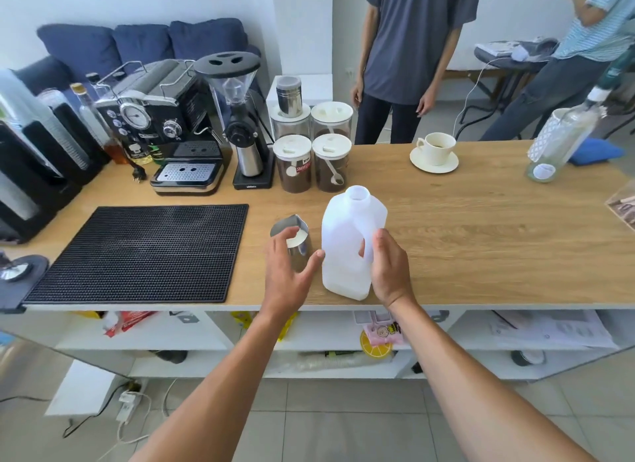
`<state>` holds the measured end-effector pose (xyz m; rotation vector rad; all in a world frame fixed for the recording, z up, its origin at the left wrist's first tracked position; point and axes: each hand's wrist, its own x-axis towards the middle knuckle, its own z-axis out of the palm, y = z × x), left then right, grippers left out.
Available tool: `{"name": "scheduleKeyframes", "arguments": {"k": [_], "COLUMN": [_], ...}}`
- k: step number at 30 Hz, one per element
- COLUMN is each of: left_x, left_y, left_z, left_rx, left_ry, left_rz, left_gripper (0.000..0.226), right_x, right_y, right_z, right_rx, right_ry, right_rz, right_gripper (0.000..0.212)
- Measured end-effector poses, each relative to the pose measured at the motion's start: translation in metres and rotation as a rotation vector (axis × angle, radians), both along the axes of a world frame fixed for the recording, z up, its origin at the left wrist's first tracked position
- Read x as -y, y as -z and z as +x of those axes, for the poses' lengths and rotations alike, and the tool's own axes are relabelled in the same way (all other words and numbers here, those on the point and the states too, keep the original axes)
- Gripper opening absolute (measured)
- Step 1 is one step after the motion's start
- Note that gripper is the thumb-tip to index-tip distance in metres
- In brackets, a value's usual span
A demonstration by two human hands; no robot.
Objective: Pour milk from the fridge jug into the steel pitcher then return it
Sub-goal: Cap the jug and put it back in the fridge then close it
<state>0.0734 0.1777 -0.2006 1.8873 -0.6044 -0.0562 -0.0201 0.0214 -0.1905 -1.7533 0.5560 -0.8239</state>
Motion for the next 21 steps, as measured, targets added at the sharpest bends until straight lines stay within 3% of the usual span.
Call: {"name": "scheduleKeyframes", "arguments": {"k": [2, 5, 7, 12, 17, 21], "left_x": [0.01, 0.025, 0.036, 0.057, 0.062, 0.062], "left_y": [-0.007, -0.016, -0.022, -0.026, -0.029, -0.02], "left_z": [-0.002, -0.004, -0.008, 0.0, 0.004, 0.003], "left_rx": [-0.062, -0.184, -0.22, -0.256, -0.267, -0.273], "left_ry": [0.063, 0.137, 0.181, 0.2, 0.163, 0.139], "left_rz": [-0.001, -0.011, -0.019, -0.002, 0.008, 0.012], "left_gripper": [0.076, 0.092, 0.098, 0.102, 0.068, 0.06], "right_x": [0.012, 0.035, 0.049, 0.059, 0.061, 0.069], "right_y": [0.01, 0.028, 0.044, 0.071, 0.072, 0.08], "right_z": [-0.01, -0.034, -0.053, -0.072, -0.059, -0.05], "right_rx": [-0.022, -0.16, -0.324, -0.706, -0.835, -0.895], "right_ry": [0.104, 0.252, 0.258, 0.041, 0.053, 0.022], "right_rz": [-0.051, 0.024, 0.013, -0.109, -0.154, -0.216], "right_gripper": [0.032, 0.023, 0.027, 0.044, 0.06, 0.065]}}
